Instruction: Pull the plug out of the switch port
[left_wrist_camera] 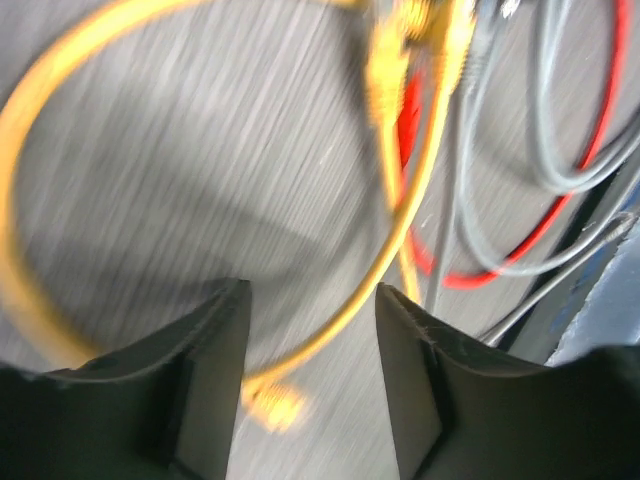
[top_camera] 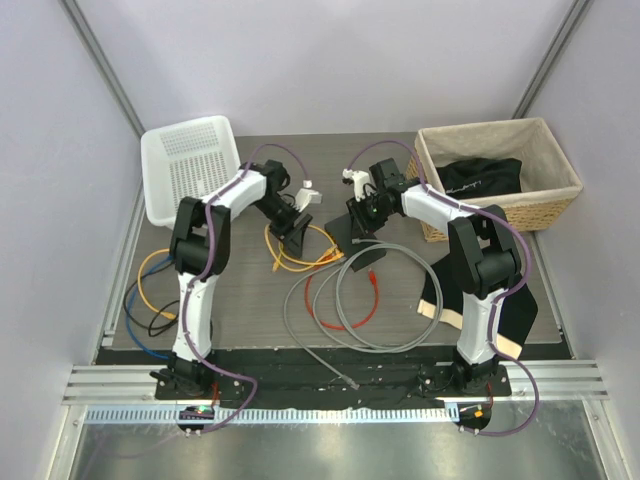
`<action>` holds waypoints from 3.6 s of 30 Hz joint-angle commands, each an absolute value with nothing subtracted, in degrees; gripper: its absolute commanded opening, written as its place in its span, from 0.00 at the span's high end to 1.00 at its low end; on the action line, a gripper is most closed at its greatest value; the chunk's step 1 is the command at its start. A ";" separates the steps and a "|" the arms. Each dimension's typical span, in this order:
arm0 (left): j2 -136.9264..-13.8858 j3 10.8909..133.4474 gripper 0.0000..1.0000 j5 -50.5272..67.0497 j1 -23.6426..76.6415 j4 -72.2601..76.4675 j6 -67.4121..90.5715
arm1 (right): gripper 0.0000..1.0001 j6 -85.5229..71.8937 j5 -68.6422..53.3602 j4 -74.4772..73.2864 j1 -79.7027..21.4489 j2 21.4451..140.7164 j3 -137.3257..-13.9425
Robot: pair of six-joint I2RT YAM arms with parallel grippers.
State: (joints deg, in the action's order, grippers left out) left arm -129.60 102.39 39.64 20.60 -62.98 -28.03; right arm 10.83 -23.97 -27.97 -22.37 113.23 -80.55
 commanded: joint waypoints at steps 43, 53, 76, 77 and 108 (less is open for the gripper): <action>-112.15 97.91 0.36 26.87 16.87 -69.24 -47.64 | 0.67 12.30 -18.90 -30.32 -22.68 114.61 -77.70; -109.86 90.71 0.34 27.52 17.40 -70.58 -51.32 | 0.66 12.83 -18.54 -30.23 -22.68 113.12 -75.50; -94.66 75.94 0.98 1.59 0.27 -73.04 -62.14 | 0.65 13.36 -18.19 -30.50 -22.59 113.99 -75.23; -94.40 75.42 0.94 0.80 0.26 -71.91 -61.79 | 0.65 13.36 -18.19 -30.50 -22.59 114.17 -75.32; -90.62 80.67 0.38 20.93 -1.51 -72.15 -42.63 | 0.64 14.33 -17.05 -31.64 -22.59 113.47 -75.32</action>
State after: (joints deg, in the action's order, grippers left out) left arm -93.56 72.77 -3.38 -7.53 -64.55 -46.24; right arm 12.73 -22.79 -25.30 -22.76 111.35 -77.67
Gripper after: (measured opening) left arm 0.558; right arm 0.355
